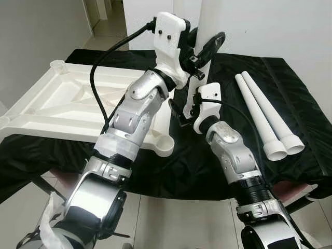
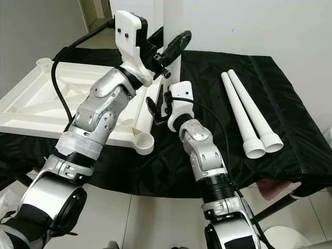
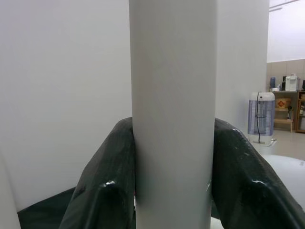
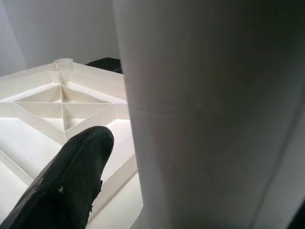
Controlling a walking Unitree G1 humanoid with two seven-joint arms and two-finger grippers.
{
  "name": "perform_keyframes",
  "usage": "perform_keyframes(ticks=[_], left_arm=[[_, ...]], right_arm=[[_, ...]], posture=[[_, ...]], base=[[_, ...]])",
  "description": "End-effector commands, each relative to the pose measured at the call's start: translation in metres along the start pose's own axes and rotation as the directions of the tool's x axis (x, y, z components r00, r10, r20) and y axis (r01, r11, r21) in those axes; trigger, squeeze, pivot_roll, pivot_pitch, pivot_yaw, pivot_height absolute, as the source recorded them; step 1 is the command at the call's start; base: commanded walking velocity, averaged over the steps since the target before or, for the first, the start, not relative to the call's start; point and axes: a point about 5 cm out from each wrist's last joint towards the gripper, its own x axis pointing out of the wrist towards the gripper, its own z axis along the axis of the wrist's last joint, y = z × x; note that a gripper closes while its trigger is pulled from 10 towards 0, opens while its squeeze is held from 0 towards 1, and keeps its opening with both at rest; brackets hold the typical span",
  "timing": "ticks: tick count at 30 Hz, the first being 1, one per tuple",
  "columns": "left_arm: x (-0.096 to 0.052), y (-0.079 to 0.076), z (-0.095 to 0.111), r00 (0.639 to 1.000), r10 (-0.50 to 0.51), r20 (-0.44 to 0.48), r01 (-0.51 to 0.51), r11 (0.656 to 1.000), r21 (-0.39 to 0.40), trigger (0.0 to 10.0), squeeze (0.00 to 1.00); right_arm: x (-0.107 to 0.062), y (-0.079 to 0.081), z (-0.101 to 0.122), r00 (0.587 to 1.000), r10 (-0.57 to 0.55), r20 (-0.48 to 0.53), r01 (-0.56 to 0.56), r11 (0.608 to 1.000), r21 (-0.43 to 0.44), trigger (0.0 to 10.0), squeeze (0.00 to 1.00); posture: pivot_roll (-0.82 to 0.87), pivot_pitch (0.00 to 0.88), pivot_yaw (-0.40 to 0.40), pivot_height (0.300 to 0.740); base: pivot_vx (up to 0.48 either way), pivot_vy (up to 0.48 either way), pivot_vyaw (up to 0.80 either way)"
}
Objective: Building children table
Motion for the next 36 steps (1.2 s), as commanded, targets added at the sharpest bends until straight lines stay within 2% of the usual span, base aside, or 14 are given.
perform_keyframes(ticks=[1, 9, 10, 11, 13, 14, 21, 27, 28, 29, 30, 31, 34, 36], left_arm=[[0.001, -0.006, 0.001, 0.999, -0.04, -0.002, 0.04, 0.999, 0.006, 10.0, 0.0], [0.001, -0.008, -0.002, 0.999, -0.049, -0.016, 0.049, 0.999, 0.018, 10.0, 0.0], [0.001, -0.008, -0.003, 0.999, -0.051, -0.02, 0.051, 0.999, 0.018, 10.0, 0.0], [0.001, -0.009, -0.004, 0.998, -0.052, -0.024, 0.052, 0.998, 0.018, 10.0, 0.0], [0.001, -0.009, -0.004, 0.998, -0.052, -0.024, 0.052, 0.998, 0.018, 10.0, 0.0], [0.001, -0.01, -0.005, 0.998, -0.052, -0.028, 0.052, 0.998, 0.018, 10.0, 0.0], [0.001, -0.01, -0.006, 0.998, -0.051, -0.035, 0.051, 0.998, 0.024, 10.0, 0.0], [0.001, -0.012, -0.007, 0.997, -0.059, -0.045, 0.06, 0.998, 0.028, 10.0, 0.0], [0.001, -0.012, -0.008, 0.997, -0.062, -0.047, 0.063, 0.998, 0.024, 10.0, 0.0], [0.001, -0.012, -0.008, 0.997, -0.062, -0.047, 0.063, 0.998, 0.024, 10.0, 0.0], [0.0, -0.013, -0.009, 0.997, -0.066, -0.045, 0.065, 0.998, -0.005, 10.0, 1.0], [-0.002, -0.013, -0.009, 0.997, -0.071, -0.035, 0.07, 0.997, -0.033, 10.0, 1.0], [-0.003, -0.013, -0.01, 0.996, -0.072, -0.044, 0.07, 0.997, -0.038, 10.0, 1.0], [-0.008, -0.013, -0.013, 0.994, -0.083, -0.073, 0.082, 0.996, -0.022, 10.0, 0.99]], right_arm=[[0.003, 0.003, 0.005, 1.0, 0.013, 0.017, -0.013, 1.0, -0.021, 10.0, 0.0], [0.005, 0.003, 0.007, 0.999, 0.031, 0.019, -0.03, 0.998, -0.061, 10.0, 0.0], [0.005, 0.004, 0.008, 0.999, 0.039, 0.023, -0.037, 0.996, -0.082, 8.9, 0.0], [0.005, 0.005, 0.008, 0.999, 0.045, 0.024, -0.043, 0.995, -0.092, 6.8, 0.0], [0.005, 0.005, 0.008, 0.999, 0.045, 0.024, -0.043, 0.995, -0.092, 6.8, 0.0], [0.004, 0.006, 0.008, 0.999, 0.048, 0.025, -0.046, 0.995, -0.089, 0.0, 0.0], [0.002, 0.005, 0.004, 0.999, 0.035, 0.015, -0.034, 0.996, -0.081, 0.0, 0.0], [0.0, 0.001, 0.0, 1.0, -0.007, 0.001, 0.007, 0.999, -0.031, 0.0, 0.0], [0.0, 0.0, 0.0, 1.0, -0.022, 0.004, 0.022, 1.0, -0.017, 6.7, 0.0], [0.0, 0.0, 0.0, 1.0, -0.022, 0.004, 0.022, 1.0, -0.017, 6.7, 0.0], [-0.001, -0.001, 0.001, 0.999, -0.038, 0.009, 0.038, 0.999, 0.021, 10.0, 0.0], [-0.001, -0.002, 0.001, 0.998, -0.056, 0.018, 0.055, 0.997, 0.056, 10.0, 0.0], [-0.002, -0.004, 0.001, 0.996, -0.088, 0.024, 0.086, 0.992, 0.095, 10.0, 0.0], [-0.006, -0.007, -0.001, 0.99, -0.137, 0.024, 0.132, 0.979, 0.157, 10.0, 0.0]], posture=[[0.0, 0.0, 0.009, 0.74], [0.0, 0.0, 0.011, 0.74], [0.0, 0.0, 0.013, 0.74], [0.0, 0.0, 0.015, 0.74], [0.0, 0.0, 0.015, 0.74], [0.0, 0.0, 0.015, 0.74], [-0.01, 0.003, 0.018, 0.74], [-0.01, 0.01, 0.024, 0.74], [-0.01, 0.01, 0.024, 0.74], [-0.01, 0.01, 0.024, 0.74], [-0.01, 0.014, 0.023, 0.74], [-0.01, 0.017, 0.023, 0.74], [-0.01, 0.017, 0.023, 0.74], [0.0, 0.027, 0.014, 0.74]], base=[[0.0, 0.0, 0.0], [0.0, 0.0, 0.0], [0.0, 0.0, 0.0], [0.0, 0.0, 0.0], [0.0, 0.0, 0.0], [0.0, 0.0, 0.0], [0.0, 0.0, 0.0], [0.0, 0.0, 0.0], [0.0, 0.0, 0.0], [0.0, 0.0, 0.0], [0.0, 0.0, 0.0], [0.0, 0.0, 0.0], [0.0, 0.0, 0.0], [0.0, 0.0, 0.0]])
